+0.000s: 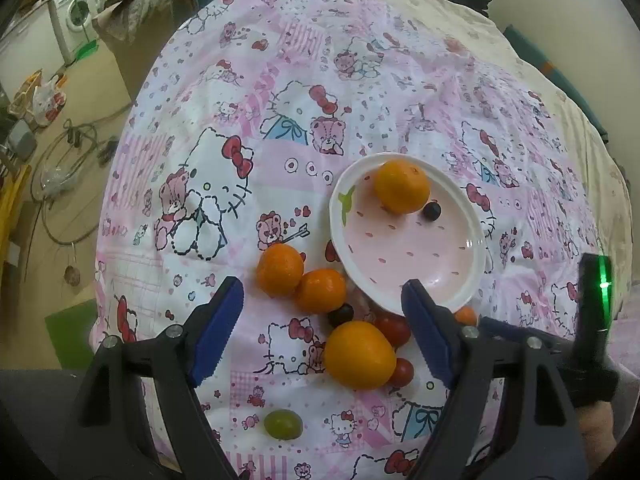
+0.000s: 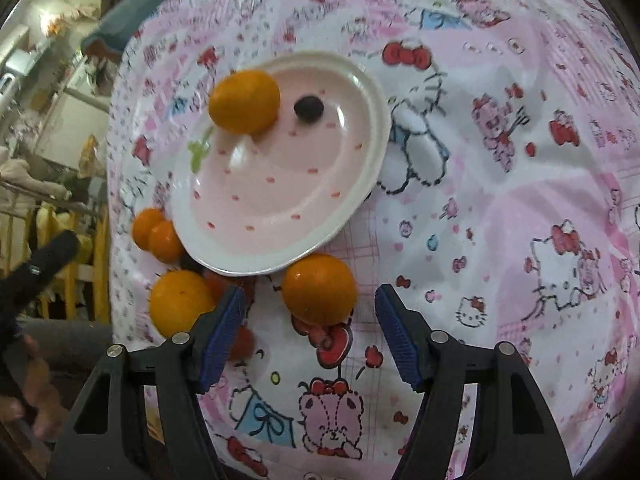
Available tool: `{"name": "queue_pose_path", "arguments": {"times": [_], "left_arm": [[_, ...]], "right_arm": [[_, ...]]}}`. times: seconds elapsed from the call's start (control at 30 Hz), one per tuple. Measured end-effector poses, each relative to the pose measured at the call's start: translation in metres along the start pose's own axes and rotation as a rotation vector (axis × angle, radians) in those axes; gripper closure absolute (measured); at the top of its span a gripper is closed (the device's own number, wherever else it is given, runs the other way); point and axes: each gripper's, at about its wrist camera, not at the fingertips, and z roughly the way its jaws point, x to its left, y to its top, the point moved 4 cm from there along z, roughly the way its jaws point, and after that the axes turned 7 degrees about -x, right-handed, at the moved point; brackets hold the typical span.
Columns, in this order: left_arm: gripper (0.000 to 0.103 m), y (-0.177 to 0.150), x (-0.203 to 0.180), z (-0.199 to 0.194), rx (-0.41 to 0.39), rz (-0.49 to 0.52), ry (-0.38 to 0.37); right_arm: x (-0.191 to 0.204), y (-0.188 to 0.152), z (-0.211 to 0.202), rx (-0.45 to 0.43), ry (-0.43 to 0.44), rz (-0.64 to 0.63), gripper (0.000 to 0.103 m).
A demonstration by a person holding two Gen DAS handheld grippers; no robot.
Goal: Organize fruits
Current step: 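Move the right gripper to the orange beside the plate rim, then grasp the orange with the right gripper while the left gripper grasps another large orange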
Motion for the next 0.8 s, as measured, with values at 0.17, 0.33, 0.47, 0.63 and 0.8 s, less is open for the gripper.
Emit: {"name": "queue_pose_path", "arguments": {"times": [0.17, 0.33, 0.47, 0.63, 0.8], "left_arm": [[0.024, 0.001, 0.006, 0.002, 0.008, -0.025, 0.011], [0.024, 0.002, 0.012, 0.004, 0.012, -0.046, 0.023], [0.024, 0.001, 0.016, 0.006, 0.019, -0.059, 0.037], [0.024, -0.017, 0.012, 0.024, 0.105, -0.044, 0.031], [0.025, -0.043, -0.009, 0.044, 0.203, 0.004, 0.008]], "right_arm": [[0.004, -0.001, 0.021, 0.046, -0.038, -0.040, 0.050], [0.004, -0.001, 0.022, 0.040, -0.082, -0.085, 0.058], [0.006, -0.002, 0.016, 0.031, -0.079, -0.105, 0.059], [0.001, -0.003, -0.004, -0.006, -0.039, -0.079, 0.059], [-0.001, -0.001, -0.026, -0.058, -0.005, -0.052, 0.059]]}}
